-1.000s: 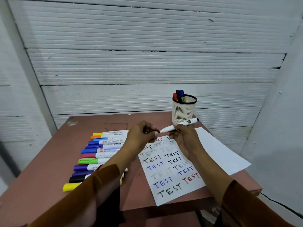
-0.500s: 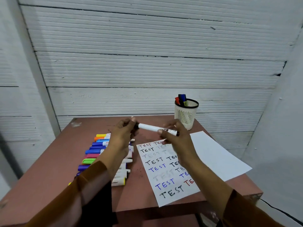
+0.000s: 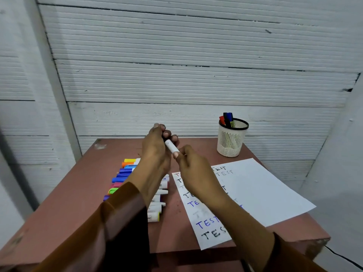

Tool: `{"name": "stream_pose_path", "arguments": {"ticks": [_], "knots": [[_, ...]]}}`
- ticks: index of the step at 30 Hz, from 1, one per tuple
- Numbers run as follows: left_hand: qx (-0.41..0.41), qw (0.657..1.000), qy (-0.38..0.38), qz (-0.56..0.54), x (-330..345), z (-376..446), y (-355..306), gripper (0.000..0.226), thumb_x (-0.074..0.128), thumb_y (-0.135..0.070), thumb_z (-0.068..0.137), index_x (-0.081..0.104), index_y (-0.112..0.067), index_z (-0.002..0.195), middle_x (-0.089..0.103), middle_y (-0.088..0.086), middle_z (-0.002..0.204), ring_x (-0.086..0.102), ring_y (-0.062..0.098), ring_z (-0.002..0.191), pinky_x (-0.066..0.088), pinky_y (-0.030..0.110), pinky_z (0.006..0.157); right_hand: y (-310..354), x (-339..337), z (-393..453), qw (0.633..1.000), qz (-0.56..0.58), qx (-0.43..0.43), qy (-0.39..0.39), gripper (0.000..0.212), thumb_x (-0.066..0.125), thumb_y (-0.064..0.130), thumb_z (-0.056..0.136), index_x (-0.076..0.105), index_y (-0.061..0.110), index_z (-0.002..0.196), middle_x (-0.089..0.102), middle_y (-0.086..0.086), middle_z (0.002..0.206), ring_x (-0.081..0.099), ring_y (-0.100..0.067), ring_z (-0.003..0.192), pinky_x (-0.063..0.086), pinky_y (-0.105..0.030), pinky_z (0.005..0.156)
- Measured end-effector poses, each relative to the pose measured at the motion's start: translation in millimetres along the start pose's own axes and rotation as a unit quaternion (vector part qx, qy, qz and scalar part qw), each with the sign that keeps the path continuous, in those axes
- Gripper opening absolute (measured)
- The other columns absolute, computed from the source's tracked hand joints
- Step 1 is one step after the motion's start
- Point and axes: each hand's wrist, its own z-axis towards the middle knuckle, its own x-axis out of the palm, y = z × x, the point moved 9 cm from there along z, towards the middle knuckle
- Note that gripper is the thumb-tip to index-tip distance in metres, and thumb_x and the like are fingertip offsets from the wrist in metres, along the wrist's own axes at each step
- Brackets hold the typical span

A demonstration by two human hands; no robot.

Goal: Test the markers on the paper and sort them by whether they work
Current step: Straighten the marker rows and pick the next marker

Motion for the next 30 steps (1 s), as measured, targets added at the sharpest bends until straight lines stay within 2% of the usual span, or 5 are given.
{"name": "stream_pose_path", "arguments": {"ticks": [5,13,18,21,30], "knots": [[0.007,0.998,0.015,0.066,3,2,-1,0.032,0.031,-0.023,0.100,0.039,-0.019,0.070,0.038,-0.009,0.043,0.041,0.008,0.034,0.029,0.022,0.057,-25,27,-3,0.870,0.430,0.200,0.134,0.019,0.041,0.030,0.099,0.047,0.013,0.092,0.039,0.005,0.051,0.024,-0.004,0.030,0.017,-0.010,0.033],[0.081,0.943,0.098,0.308,-11,-8,-1,0.025,0.033,-0.027,0.101,0.056,-0.018,0.097,0.064,0.000,0.086,0.063,0.015,0.078,0.049,0.033,0.079,-60,24,-2,0.927,0.295,0.166,0.161,0.015,0.046,0.021,0.098,0.050,0.009,0.090,0.053,-0.007,0.065,0.053,-0.016,0.052,0.047,-0.030,0.055],[0.081,0.944,0.037,0.318,-52,13,-25,0.020,0.039,-0.028,0.099,0.055,-0.016,0.101,0.065,0.002,0.097,0.063,0.017,0.084,0.050,0.026,0.074,-100,-20,21,0.957,0.229,0.177,0.039,0.015,0.051,0.016,0.095,0.049,0.014,0.080,0.052,-0.007,0.072,0.055,-0.021,0.062,0.053,-0.044,0.070],[0.082,0.928,0.015,0.363,-70,22,-35,0.024,0.038,-0.030,0.099,0.057,-0.016,0.102,0.064,0.005,0.104,0.062,0.018,0.089,0.048,0.028,0.081,-105,-71,47,0.980,0.116,0.129,-0.096,0.006,0.055,0.018,0.093,0.057,0.013,0.094,0.055,0.000,0.082,0.053,-0.021,0.074,0.044,-0.031,0.063],[0.141,0.845,-0.106,0.504,-150,39,-89,0.030,0.039,-0.036,0.098,0.055,-0.014,0.110,0.063,0.008,0.111,0.057,0.020,0.095,0.041,0.040,0.090,-96,-176,106,0.941,0.007,0.007,-0.339,0.015,0.051,0.015,0.095,0.052,0.005,0.106,0.059,-0.014,0.107,0.057,-0.025,0.093,0.045,-0.028,0.074]]}}
